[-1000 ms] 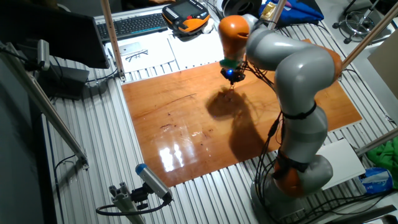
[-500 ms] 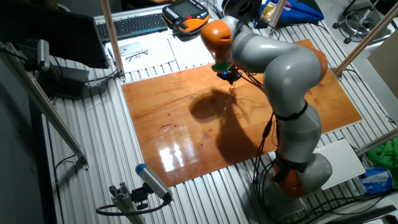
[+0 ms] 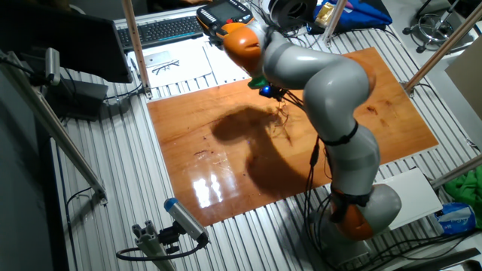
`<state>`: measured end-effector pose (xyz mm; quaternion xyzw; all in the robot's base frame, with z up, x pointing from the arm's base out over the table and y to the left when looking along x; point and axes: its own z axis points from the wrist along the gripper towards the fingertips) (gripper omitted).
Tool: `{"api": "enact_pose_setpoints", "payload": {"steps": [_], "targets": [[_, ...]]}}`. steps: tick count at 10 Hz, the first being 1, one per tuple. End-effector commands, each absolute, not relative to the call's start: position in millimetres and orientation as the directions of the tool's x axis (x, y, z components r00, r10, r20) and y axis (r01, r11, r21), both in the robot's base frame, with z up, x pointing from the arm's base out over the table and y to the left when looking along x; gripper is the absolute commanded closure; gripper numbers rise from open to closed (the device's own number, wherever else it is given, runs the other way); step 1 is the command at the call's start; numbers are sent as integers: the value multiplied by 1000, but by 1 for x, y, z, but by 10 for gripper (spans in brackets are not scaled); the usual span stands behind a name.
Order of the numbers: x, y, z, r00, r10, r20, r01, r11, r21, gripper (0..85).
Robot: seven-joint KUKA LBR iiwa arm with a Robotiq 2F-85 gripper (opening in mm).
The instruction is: Unfold the leg of the glasses (with one hand)
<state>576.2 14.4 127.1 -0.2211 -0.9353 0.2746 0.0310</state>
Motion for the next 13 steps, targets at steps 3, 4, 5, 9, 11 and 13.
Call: {"api": "enact_pose_setpoints", "payload": {"steps": [3,4,5,9,11,13], "targets": [[577,20,119,-869,490,-72,458,738,-495,850],[577,23,115,-854,515,-78,486,734,-475,850],[577,26,111,-842,532,-86,506,725,-468,850],[581,37,102,-761,635,-134,627,664,-408,850],[582,46,95,-682,708,-180,721,613,-323,850],[582,48,92,-633,751,-189,771,588,-244,850]]}}
